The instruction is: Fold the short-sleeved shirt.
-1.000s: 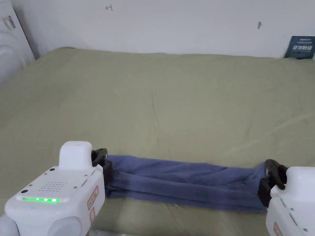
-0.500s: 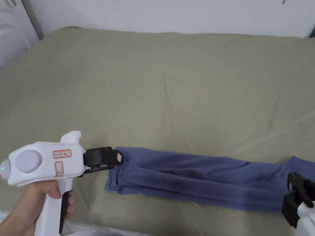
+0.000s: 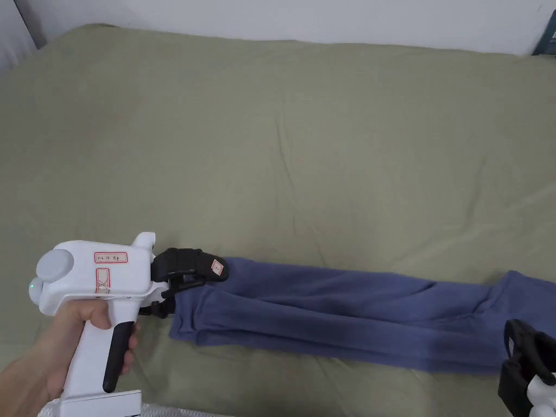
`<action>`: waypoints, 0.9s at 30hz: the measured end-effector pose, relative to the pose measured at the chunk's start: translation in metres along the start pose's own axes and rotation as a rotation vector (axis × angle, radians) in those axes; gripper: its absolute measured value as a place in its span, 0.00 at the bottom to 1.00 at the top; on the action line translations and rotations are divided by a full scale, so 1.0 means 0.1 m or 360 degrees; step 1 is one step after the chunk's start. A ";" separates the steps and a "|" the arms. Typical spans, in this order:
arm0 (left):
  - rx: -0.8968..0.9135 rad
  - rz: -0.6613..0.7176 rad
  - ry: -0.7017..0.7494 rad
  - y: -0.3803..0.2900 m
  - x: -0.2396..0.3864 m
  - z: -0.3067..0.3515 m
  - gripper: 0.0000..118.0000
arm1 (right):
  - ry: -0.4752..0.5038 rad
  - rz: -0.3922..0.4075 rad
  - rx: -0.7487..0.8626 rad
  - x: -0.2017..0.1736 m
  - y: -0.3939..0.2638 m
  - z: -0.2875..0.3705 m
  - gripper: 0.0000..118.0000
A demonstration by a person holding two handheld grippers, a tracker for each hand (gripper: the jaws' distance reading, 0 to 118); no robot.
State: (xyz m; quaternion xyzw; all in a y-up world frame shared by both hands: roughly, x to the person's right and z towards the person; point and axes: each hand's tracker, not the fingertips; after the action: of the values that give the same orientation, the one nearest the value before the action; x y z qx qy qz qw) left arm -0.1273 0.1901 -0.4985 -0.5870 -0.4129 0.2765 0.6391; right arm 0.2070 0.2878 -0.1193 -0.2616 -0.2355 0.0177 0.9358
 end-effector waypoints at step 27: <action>0.0308 0.0074 0.0317 -0.27 0.04 1.13 0.03 | 0.0106 -0.0126 0.0039 0.07 -0.04 0.20 0.02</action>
State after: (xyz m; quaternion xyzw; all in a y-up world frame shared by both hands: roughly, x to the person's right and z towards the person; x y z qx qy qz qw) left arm -0.2248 0.2477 -0.4751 -0.5567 -0.3050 0.2700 0.7240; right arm 0.2037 0.2947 -0.0992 -0.2411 -0.2142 -0.0252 0.9462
